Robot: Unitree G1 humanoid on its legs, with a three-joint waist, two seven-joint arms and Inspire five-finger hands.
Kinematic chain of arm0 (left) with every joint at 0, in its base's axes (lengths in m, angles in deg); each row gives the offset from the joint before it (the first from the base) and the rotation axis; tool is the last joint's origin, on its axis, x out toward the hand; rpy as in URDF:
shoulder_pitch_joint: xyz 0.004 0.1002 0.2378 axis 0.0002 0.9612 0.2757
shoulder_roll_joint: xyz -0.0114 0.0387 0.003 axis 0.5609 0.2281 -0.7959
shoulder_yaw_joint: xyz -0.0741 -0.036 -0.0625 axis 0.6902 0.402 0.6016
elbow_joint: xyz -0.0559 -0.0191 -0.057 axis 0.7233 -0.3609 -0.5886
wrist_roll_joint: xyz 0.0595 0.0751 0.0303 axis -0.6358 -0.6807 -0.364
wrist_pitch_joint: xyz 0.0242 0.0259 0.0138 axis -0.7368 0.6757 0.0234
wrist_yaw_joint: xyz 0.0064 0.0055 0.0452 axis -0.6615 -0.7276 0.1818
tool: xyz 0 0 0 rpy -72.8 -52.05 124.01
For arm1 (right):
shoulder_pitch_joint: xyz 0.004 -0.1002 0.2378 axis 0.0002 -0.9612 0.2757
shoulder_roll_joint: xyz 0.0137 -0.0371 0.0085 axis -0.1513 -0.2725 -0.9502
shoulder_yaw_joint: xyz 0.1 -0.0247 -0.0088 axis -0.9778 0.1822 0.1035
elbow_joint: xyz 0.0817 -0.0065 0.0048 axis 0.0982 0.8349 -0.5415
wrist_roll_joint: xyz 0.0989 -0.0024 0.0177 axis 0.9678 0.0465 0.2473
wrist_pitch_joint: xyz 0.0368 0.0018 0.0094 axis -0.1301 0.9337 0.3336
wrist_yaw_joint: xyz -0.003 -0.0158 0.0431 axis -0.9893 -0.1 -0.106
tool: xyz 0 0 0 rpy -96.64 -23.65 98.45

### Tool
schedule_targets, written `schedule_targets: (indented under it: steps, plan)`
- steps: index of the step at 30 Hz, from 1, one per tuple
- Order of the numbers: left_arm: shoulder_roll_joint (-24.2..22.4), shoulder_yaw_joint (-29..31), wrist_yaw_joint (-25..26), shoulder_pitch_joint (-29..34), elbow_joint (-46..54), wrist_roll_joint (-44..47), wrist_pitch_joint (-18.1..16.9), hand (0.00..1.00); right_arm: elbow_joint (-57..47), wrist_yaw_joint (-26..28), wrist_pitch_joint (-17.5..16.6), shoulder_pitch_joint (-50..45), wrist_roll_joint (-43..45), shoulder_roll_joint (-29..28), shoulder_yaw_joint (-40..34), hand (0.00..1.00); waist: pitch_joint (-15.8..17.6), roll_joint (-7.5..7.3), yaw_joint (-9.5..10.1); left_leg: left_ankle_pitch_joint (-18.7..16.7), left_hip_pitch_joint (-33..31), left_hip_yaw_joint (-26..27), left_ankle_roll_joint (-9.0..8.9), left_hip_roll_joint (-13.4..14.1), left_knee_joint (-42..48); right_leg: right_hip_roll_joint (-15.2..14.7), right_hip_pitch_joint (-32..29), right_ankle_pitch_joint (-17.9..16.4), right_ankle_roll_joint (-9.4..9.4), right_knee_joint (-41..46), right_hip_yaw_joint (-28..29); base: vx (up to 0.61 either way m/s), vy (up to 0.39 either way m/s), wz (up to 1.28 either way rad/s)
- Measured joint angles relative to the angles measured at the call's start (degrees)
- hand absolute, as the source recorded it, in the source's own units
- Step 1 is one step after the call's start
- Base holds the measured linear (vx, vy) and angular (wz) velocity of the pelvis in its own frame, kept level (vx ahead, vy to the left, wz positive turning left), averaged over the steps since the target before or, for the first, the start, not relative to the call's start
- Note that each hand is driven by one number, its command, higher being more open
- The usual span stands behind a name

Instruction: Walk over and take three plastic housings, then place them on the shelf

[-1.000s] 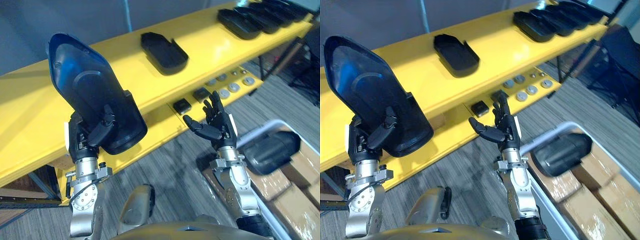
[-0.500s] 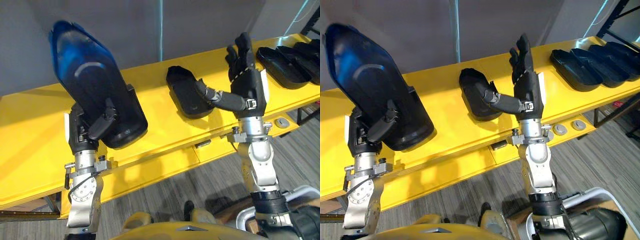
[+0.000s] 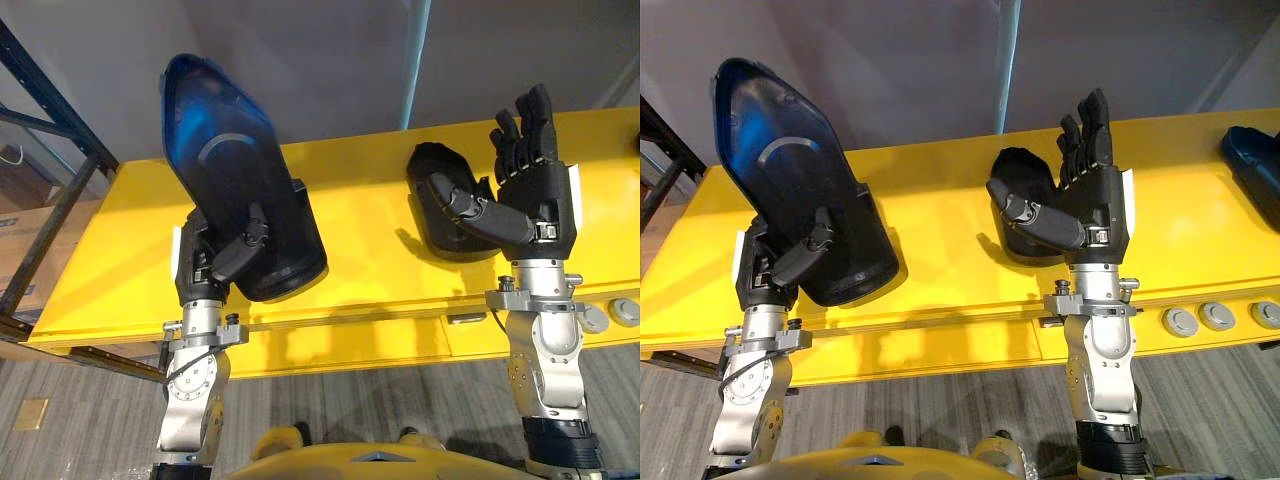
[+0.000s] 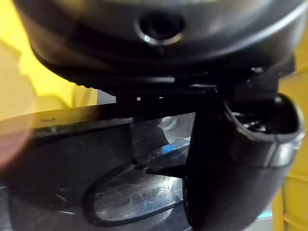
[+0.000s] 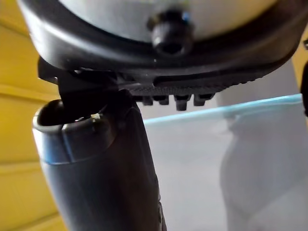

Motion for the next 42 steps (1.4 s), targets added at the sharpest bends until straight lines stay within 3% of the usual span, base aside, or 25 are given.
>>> schedule_targets:
  steps: [3, 5, 10, 15, 19, 25, 32, 33, 42]
  plan:
    - [2.6, 0.9, -2.8, 0.2, 0.0, 0.3, 2.9, 0.00, -0.2, 0.0, -0.1, -1.2, -0.3, -2.2, 0.5, 1.00, 0.2, -1.62, -0.07, -0.3, 1.0, 1.6, 1.23, -2.2, -1.4, -1.6, 0.1, 0.9, 1.41, -0.5, 2.0, -0.11, 0.146, -0.15]
    - [3.7, 1.6, -5.8, 0.2, 0.1, 1.0, 3.8, 0.00, -0.3, 0.0, -0.5, -2.6, -0.3, -3.1, 1.6, 1.00, -0.1, -1.88, -0.52, -0.2, 1.2, 2.9, 1.72, -3.0, -2.1, -2.0, 0.1, 1.7, 1.71, -1.7, 2.9, -0.05, 0.112, -0.12]
    - [4.7, 1.3, -8.9, -0.8, 0.0, 4.8, 7.8, 0.00, -0.3, 0.3, -0.5, -4.0, -0.7, -3.5, 3.7, 1.00, -0.4, -1.62, -1.97, 1.4, 1.9, 3.9, 2.01, -3.4, -4.5, -1.9, 0.3, 3.8, 2.43, -4.1, 3.4, 0.03, 0.039, -0.08]
    - [4.9, -1.8, -10.3, -7.6, -4.3, 8.6, 11.7, 0.00, -0.2, 1.2, 0.0, -3.4, -0.7, -2.3, 3.6, 1.00, -0.7, -1.26, -2.54, 2.0, 2.4, 4.3, 1.79, -2.4, -4.9, -0.8, 0.4, 4.6, 2.10, -4.8, 3.5, 0.06, -0.023, -0.04]
    - [5.6, -3.5, -7.9, -13.5, -13.4, 9.6, 14.6, 0.00, -0.2, 3.1, 0.7, -0.7, -0.7, -1.4, 3.8, 1.00, -0.7, -1.34, -3.51, 2.2, 3.5, 5.6, 1.56, -2.2, -5.7, -0.4, 0.4, 4.9, 1.99, -5.1, 4.9, -0.01, 0.005, -0.18]
    - [5.6, -2.9, -3.0, -19.9, -21.3, 11.8, 15.0, 0.00, -0.2, 3.5, 1.9, 1.3, -0.6, 0.9, 5.1, 1.00, -0.7, -1.34, -4.56, 2.6, 3.7, 6.6, 1.06, -2.1, -7.3, 0.1, 0.1, 5.3, 2.32, -6.3, 6.2, -0.07, 0.000, -0.10]
    - [6.4, -2.4, -0.6, -28.6, -29.8, 11.6, 20.1, 0.00, 0.1, 5.0, 2.9, 4.8, -0.7, 1.9, 7.1, 1.00, -0.6, -1.40, -4.95, 4.3, 4.0, 7.5, 1.28, -1.9, -8.6, 0.6, -0.8, 5.8, 2.25, -6.4, 7.0, -0.03, -0.009, -0.06]
    - [6.6, -2.3, -0.6, -28.8, -29.9, 11.5, 20.7, 1.00, 0.1, 5.0, 3.0, 5.1, -0.7, 1.9, 7.1, 1.00, -0.6, -1.40, -5.00, 4.3, 4.0, 7.5, 1.29, -1.9, -8.6, 0.6, -0.8, 5.8, 2.25, -6.4, 7.0, 0.00, -0.003, -0.03]
    - [7.2, -2.5, -1.3, -31.5, -30.5, 6.6, 25.4, 1.00, 0.1, 5.0, 4.3, 7.6, -0.7, 1.9, 9.2, 1.00, -0.1, -1.47, -4.93, 4.3, 4.3, 7.4, 1.29, -1.8, -8.5, 0.7, -0.4, 5.8, 2.37, -6.4, 6.7, -0.01, 0.000, 0.00]
